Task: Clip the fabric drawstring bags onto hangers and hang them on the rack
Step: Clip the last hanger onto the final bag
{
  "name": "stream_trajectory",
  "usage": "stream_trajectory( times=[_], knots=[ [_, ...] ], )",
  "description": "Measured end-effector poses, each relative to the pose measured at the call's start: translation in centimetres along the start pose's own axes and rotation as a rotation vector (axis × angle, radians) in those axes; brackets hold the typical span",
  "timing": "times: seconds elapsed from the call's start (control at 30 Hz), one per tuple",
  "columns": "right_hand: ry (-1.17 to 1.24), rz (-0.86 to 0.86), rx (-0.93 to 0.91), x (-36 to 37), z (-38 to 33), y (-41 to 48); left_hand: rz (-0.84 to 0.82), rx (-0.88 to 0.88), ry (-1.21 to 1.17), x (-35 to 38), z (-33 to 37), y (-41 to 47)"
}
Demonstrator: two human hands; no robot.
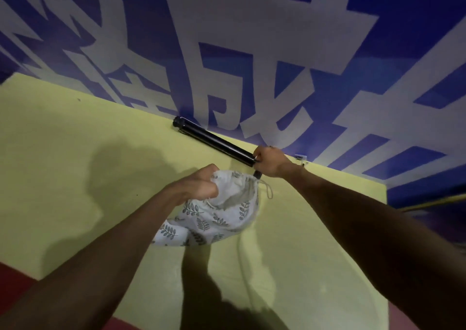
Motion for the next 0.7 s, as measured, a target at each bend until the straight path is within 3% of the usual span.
stream_trajectory(
  times=[0.33,0.43,0.6,0.7],
  knots=[
    [-0.341,-0.014,-0.013,4.4,0.3,5.7,0.138,0.029,-0.265,-0.1,-1.2,2.4],
    [-0.292,-0.076,0.034,5.2,0.9,4.8,0.154,0.080,-0.328,0.7,-1.5,2.0],
    [-0.129,0.037,0.095,2.7,2.9,1.2,0.233,0.138,-0.389,1.3,-1.5,1.1],
    [-0.049,0.008,0.064,0.4,4.2,-2.3,0.252,0.128,-0.436,2.5,-1.4,0.1]
  ],
)
Point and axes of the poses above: each hand's wrist, its own y-axis towards the middle knuckle, its own x-axis out of the palm, z = x × y, the point moved 7 cm from there along y, towards the middle knuckle, and after that the axes turned 3 degrees about -z, right-handed, at the moved point
